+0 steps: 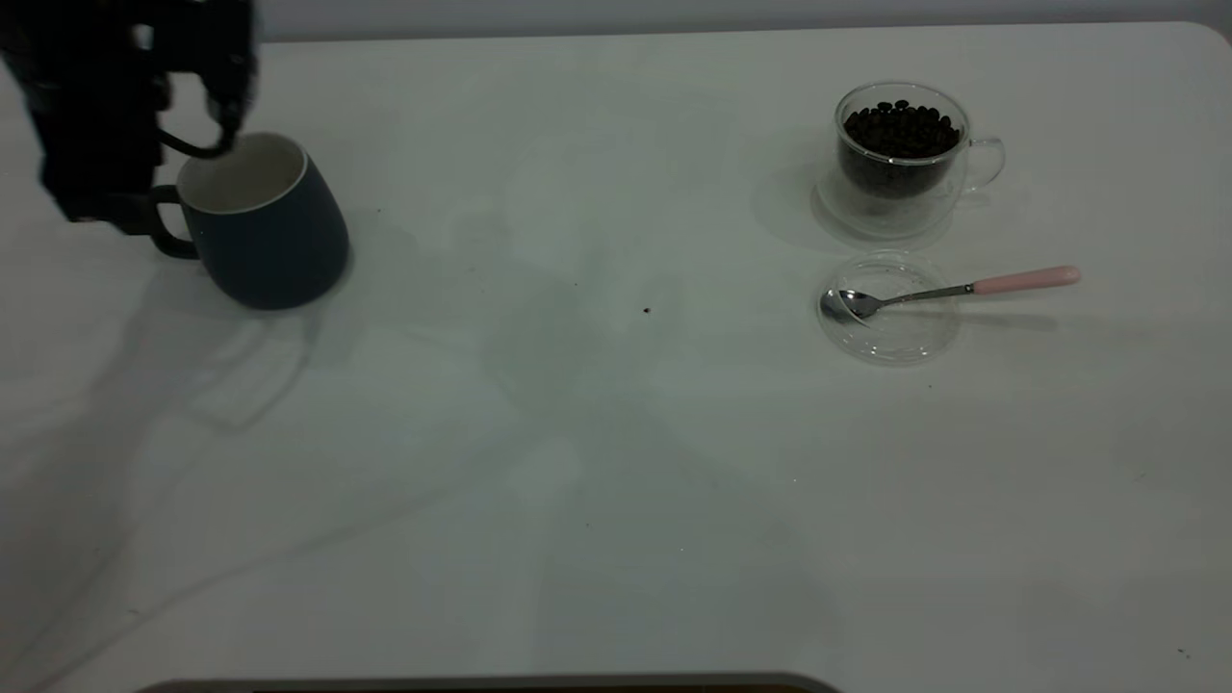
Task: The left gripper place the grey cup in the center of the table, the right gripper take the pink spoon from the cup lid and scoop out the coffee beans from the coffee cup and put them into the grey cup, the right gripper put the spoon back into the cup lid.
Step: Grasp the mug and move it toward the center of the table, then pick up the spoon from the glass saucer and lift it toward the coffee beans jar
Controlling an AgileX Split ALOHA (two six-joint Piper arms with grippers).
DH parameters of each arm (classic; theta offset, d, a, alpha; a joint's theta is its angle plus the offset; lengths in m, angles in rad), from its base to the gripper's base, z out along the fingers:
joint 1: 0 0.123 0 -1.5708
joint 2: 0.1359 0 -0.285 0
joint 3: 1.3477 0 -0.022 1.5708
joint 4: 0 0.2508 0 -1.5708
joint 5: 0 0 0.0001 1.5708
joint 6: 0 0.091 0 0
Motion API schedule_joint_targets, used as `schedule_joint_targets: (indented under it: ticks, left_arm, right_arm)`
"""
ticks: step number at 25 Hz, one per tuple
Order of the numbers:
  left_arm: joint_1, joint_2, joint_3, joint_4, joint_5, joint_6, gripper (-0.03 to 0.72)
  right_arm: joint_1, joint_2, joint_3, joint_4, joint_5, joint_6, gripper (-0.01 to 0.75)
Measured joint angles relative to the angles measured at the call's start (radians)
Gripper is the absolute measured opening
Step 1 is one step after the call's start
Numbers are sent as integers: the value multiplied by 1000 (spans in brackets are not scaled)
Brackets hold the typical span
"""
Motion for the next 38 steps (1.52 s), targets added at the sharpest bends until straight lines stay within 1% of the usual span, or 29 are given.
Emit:
schedule_joint_targets:
  ticks: [8, 12, 21, 24, 26, 28, 32, 35, 38]
  left_arm:
    - [-64, 71, -9, 12, -81, -19, 586]
    - [-124, 85, -9, 12, -134, -87, 586]
    - [-293, 94, -9, 12, -272, -212, 586]
    - [-331, 98, -9, 12, -311, -272, 586]
    - [-343, 95, -9, 12, -318, -312, 586]
    - [-348, 77, -9, 12, -290, -355, 586]
    - [-350, -52, -9, 12, -152, -452, 586]
    - [-350, -193, -9, 11, 6, -568, 586]
    - [-350, -341, -9, 10, 197, -727, 586]
  right_arm:
    - [0, 0, 0, 0, -1, 0, 589]
    - [0, 0, 0, 0, -1, 0, 589]
    - [0, 0, 0, 0, -1, 0, 589]
    - [0, 0, 0, 0, -1, 0, 589]
    - [0, 0, 0, 1, -1, 0, 589]
    - [0, 0, 0, 1, -1, 0, 589]
    - [0, 0, 0, 1, -1, 0, 589]
    - [0, 0, 0, 1, -1, 0, 589]
    - [0, 0, 0, 1, -1, 0, 589]
